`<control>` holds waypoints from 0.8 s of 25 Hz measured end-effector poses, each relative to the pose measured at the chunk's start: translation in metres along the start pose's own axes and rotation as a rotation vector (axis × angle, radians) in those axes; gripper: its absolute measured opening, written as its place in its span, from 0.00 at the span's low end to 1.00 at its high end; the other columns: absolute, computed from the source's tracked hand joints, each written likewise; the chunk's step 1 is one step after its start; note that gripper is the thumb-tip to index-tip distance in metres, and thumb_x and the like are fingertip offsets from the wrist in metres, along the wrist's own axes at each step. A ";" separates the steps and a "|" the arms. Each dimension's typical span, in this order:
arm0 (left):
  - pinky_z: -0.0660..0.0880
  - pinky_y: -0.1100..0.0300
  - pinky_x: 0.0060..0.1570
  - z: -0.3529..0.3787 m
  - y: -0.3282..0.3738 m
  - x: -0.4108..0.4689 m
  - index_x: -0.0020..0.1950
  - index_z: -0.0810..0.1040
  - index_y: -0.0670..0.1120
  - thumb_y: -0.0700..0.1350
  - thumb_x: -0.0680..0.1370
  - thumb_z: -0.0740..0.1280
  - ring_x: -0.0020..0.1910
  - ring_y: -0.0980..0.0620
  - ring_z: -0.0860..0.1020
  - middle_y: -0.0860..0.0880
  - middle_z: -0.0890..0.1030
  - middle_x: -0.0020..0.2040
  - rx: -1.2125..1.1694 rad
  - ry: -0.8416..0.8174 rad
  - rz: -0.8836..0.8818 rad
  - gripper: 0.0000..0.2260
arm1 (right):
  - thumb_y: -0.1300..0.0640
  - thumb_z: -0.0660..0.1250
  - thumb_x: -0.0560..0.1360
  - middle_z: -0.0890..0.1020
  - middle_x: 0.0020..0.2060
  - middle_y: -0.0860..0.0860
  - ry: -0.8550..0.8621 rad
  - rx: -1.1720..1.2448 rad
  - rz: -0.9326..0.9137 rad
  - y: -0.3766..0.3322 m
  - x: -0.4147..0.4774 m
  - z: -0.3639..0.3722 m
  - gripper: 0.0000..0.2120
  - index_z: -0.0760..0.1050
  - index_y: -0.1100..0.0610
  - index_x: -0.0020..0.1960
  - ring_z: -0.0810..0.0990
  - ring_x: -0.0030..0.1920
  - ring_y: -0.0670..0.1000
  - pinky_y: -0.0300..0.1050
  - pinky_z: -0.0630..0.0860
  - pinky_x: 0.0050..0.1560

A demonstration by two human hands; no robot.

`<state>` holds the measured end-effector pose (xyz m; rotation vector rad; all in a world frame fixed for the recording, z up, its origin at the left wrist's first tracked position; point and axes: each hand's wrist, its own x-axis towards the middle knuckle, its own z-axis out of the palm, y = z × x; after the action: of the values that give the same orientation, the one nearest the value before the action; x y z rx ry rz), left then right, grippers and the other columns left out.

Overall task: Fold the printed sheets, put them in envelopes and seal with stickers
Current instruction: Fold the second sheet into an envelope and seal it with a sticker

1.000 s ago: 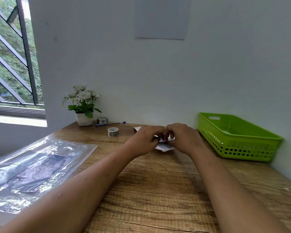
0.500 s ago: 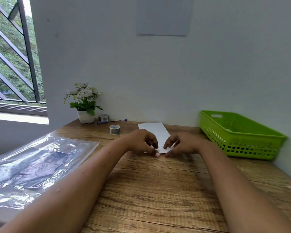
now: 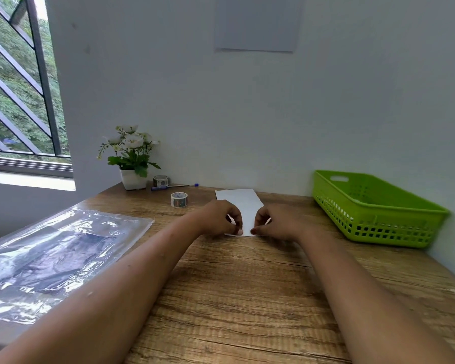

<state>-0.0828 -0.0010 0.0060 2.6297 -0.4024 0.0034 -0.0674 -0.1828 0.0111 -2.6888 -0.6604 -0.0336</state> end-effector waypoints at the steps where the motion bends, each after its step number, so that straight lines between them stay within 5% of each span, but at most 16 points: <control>1: 0.70 0.63 0.47 0.000 0.000 0.000 0.50 0.81 0.50 0.47 0.73 0.71 0.55 0.54 0.76 0.53 0.79 0.54 0.001 0.001 0.002 0.07 | 0.47 0.72 0.70 0.82 0.49 0.47 0.005 0.011 0.009 -0.003 0.001 0.004 0.07 0.77 0.49 0.44 0.79 0.49 0.48 0.42 0.76 0.47; 4: 0.68 0.63 0.46 -0.001 -0.002 -0.001 0.49 0.80 0.51 0.45 0.74 0.71 0.57 0.54 0.76 0.54 0.77 0.53 -0.030 -0.014 0.005 0.05 | 0.44 0.73 0.68 0.82 0.47 0.47 0.017 0.047 0.043 -0.009 0.002 0.009 0.09 0.77 0.48 0.42 0.79 0.49 0.48 0.46 0.77 0.51; 11: 0.66 0.60 0.51 -0.005 0.000 -0.003 0.51 0.81 0.50 0.43 0.76 0.69 0.57 0.53 0.72 0.52 0.77 0.60 -0.025 -0.077 -0.009 0.06 | 0.60 0.76 0.68 0.79 0.34 0.49 -0.046 0.261 0.246 0.006 0.006 -0.004 0.10 0.76 0.52 0.33 0.76 0.38 0.48 0.39 0.71 0.40; 17: 0.67 0.54 0.61 -0.011 -0.009 -0.005 0.49 0.79 0.56 0.45 0.77 0.67 0.57 0.52 0.70 0.55 0.75 0.56 -0.022 -0.143 -0.017 0.05 | 0.64 0.74 0.69 0.77 0.32 0.49 -0.099 0.253 0.351 0.019 0.001 -0.016 0.09 0.77 0.55 0.36 0.73 0.33 0.45 0.37 0.68 0.35; 20: 0.64 0.49 0.68 -0.014 -0.016 -0.004 0.46 0.79 0.61 0.46 0.77 0.67 0.63 0.50 0.70 0.52 0.74 0.63 -0.003 -0.185 -0.003 0.08 | 0.65 0.71 0.72 0.77 0.33 0.47 -0.106 0.164 0.423 0.023 -0.007 -0.024 0.06 0.78 0.56 0.39 0.73 0.34 0.44 0.36 0.66 0.31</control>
<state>-0.0809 0.0204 0.0107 2.6369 -0.4605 -0.2422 -0.0620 -0.2132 0.0252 -2.6248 -0.1058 0.2627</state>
